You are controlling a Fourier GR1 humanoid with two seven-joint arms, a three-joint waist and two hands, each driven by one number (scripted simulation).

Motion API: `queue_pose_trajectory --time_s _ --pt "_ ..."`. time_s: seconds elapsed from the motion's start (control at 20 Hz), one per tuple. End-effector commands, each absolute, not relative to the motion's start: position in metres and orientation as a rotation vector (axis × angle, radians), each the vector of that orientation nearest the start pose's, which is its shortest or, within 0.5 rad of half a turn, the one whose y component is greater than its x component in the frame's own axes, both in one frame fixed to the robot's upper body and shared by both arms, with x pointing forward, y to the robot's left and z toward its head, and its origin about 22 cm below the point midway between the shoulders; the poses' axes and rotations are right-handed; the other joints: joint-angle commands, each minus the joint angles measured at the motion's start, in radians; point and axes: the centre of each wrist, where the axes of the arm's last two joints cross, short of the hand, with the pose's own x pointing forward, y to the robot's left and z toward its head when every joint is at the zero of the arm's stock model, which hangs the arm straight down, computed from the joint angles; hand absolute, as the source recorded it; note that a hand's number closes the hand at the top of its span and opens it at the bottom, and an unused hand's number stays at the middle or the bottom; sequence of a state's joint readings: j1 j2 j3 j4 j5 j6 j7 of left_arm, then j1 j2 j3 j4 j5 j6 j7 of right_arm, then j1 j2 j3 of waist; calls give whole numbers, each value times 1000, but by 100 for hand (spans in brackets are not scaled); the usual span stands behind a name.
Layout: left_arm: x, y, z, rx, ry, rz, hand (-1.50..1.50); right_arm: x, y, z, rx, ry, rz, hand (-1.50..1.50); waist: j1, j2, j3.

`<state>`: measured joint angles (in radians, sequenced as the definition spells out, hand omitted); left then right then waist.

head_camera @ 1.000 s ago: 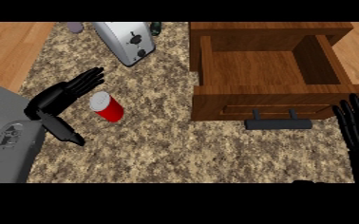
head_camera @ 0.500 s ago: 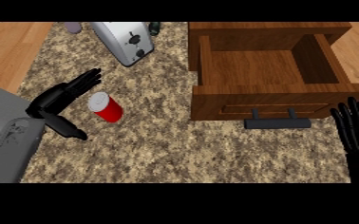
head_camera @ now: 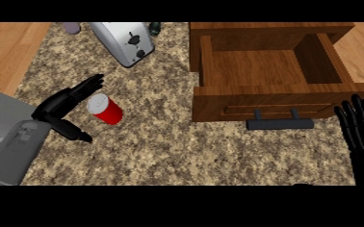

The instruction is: Pick up the can, place it into the drawer and close the drawer

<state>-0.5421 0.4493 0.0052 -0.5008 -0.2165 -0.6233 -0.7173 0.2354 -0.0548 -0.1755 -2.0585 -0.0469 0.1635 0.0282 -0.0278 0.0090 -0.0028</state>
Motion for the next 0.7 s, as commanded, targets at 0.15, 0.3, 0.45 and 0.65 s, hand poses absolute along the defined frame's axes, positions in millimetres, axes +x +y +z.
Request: queue_pose_trajectory --time_s 0.15,0.3,0.45,0.65 --pt "324 368 -60 -471 -1475 -646 -150 177 -280 87 -152 -1819 22 -150 5 0 0" --pt "315 369 -72 -467 -1484 -640 -150 169 -301 79 -152 -1829 18 -150 -7 4 -1" --pt "337 363 -53 -490 -1503 -639 -150 170 -290 86 -162 -1799 12 -150 -5 2 -1" --pt "322 368 -67 -469 -1490 -655 -150 166 -297 88 -137 -1822 13 -150 -1 0 0"
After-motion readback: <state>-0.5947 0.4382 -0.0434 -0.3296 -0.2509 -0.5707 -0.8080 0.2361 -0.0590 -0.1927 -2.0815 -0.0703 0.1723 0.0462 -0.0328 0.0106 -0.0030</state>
